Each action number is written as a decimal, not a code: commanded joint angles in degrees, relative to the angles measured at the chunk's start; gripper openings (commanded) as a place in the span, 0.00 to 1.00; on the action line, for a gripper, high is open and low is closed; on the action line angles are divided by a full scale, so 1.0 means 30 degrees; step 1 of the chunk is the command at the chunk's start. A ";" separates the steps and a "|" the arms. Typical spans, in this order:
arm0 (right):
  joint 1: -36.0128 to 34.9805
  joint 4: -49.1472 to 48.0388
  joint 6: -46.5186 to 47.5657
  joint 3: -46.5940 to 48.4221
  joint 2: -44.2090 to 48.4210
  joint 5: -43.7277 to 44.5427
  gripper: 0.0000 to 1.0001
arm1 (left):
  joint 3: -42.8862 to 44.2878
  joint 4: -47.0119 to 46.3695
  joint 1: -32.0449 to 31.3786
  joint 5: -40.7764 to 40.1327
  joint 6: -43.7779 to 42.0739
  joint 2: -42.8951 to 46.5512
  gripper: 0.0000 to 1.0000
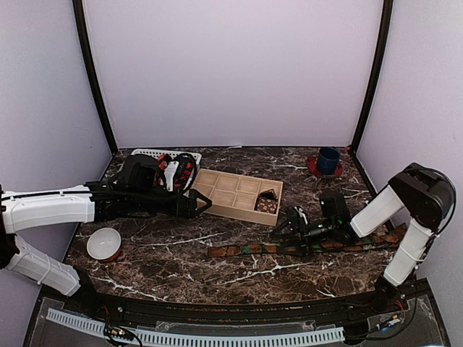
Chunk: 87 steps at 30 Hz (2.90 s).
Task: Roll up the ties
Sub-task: Smooth out the tie at the center of the board, then move the tie to the center of the board, then move to tie at the center of the board.
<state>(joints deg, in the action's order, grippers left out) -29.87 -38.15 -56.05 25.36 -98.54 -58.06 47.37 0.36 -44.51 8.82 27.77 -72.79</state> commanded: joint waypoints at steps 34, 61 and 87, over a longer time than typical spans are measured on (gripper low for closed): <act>-0.0057 1.4523 0.2786 0.5112 0.8524 0.1822 0.99 | 0.2469 -0.2849 -0.3268 0.3671 -1.7040 -1.1482 0.81; -0.0058 1.5221 0.6058 0.5632 0.7623 0.4945 0.96 | 0.1600 -0.2054 -0.3293 0.5554 -1.4915 -0.8778 0.73; 0.1313 2.2956 1.0304 0.6174 0.2938 1.0181 0.51 | 0.3556 -0.1021 -0.3766 0.7061 -1.7739 -1.2950 0.23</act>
<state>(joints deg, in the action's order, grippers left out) -26.02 25.58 -28.80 44.82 -90.28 -28.32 57.78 -9.26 -55.51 27.20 -21.63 -111.68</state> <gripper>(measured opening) 0.529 0.248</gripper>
